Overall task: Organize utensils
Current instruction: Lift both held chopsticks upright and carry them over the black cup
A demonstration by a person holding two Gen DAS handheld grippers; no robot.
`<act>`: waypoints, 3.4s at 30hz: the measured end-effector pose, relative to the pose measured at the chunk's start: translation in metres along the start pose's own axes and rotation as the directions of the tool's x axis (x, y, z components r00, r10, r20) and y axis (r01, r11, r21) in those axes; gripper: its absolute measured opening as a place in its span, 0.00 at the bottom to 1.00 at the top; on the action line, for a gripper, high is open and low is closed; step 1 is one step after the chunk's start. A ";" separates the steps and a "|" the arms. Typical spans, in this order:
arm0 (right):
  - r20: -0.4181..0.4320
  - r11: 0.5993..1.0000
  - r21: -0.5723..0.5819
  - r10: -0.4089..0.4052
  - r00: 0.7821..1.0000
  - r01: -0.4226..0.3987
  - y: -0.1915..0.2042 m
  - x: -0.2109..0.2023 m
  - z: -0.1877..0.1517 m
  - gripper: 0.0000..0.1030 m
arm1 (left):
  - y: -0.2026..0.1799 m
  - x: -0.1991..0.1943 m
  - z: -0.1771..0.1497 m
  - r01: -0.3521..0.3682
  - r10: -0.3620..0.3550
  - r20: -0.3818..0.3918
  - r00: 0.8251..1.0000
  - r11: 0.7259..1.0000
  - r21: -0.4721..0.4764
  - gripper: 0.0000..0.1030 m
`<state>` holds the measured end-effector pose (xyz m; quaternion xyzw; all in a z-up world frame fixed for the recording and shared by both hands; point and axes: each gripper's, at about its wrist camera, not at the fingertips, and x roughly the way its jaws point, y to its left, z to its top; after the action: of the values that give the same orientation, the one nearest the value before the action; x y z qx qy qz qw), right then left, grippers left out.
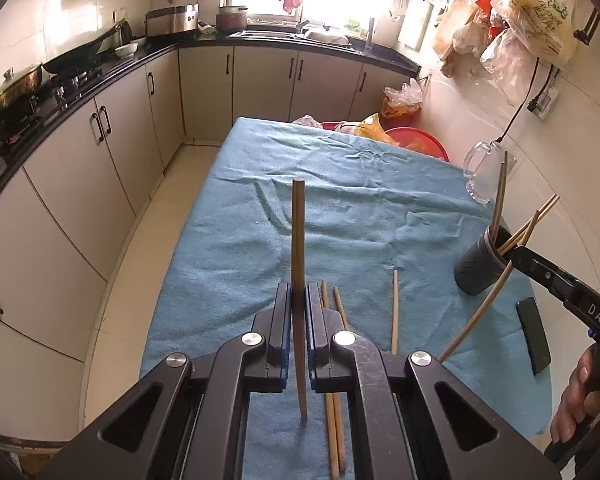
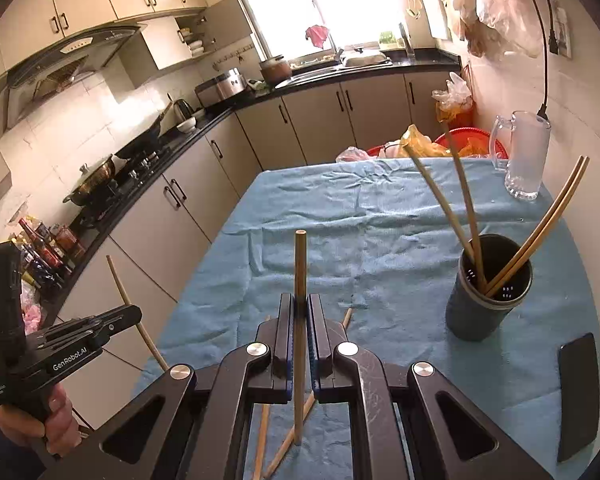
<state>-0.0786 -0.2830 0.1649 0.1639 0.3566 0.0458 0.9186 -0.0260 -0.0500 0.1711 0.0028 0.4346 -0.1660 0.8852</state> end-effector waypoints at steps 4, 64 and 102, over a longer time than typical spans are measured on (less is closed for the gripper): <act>0.023 1.000 0.012 0.012 1.000 -0.012 -0.007 -0.013 0.003 0.06 | -0.006 -0.009 0.004 -0.006 0.006 0.016 1.000 1.000 0.000 0.06; 0.350 0.902 0.413 -0.284 0.893 0.125 -0.191 -0.218 0.034 0.06 | -0.227 -0.063 0.100 0.254 -0.301 0.106 0.948 0.913 0.319 0.06; 0.164 0.913 0.380 -0.223 0.961 0.147 -0.216 -0.073 0.073 0.07 | -0.260 0.058 0.098 0.210 -0.207 -0.041 0.978 0.942 0.261 0.06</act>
<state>-0.0903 -0.5205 0.1901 0.3004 0.2770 -0.1255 0.9041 0.0051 -0.3277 0.2235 0.0757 0.4123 -0.3151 0.8514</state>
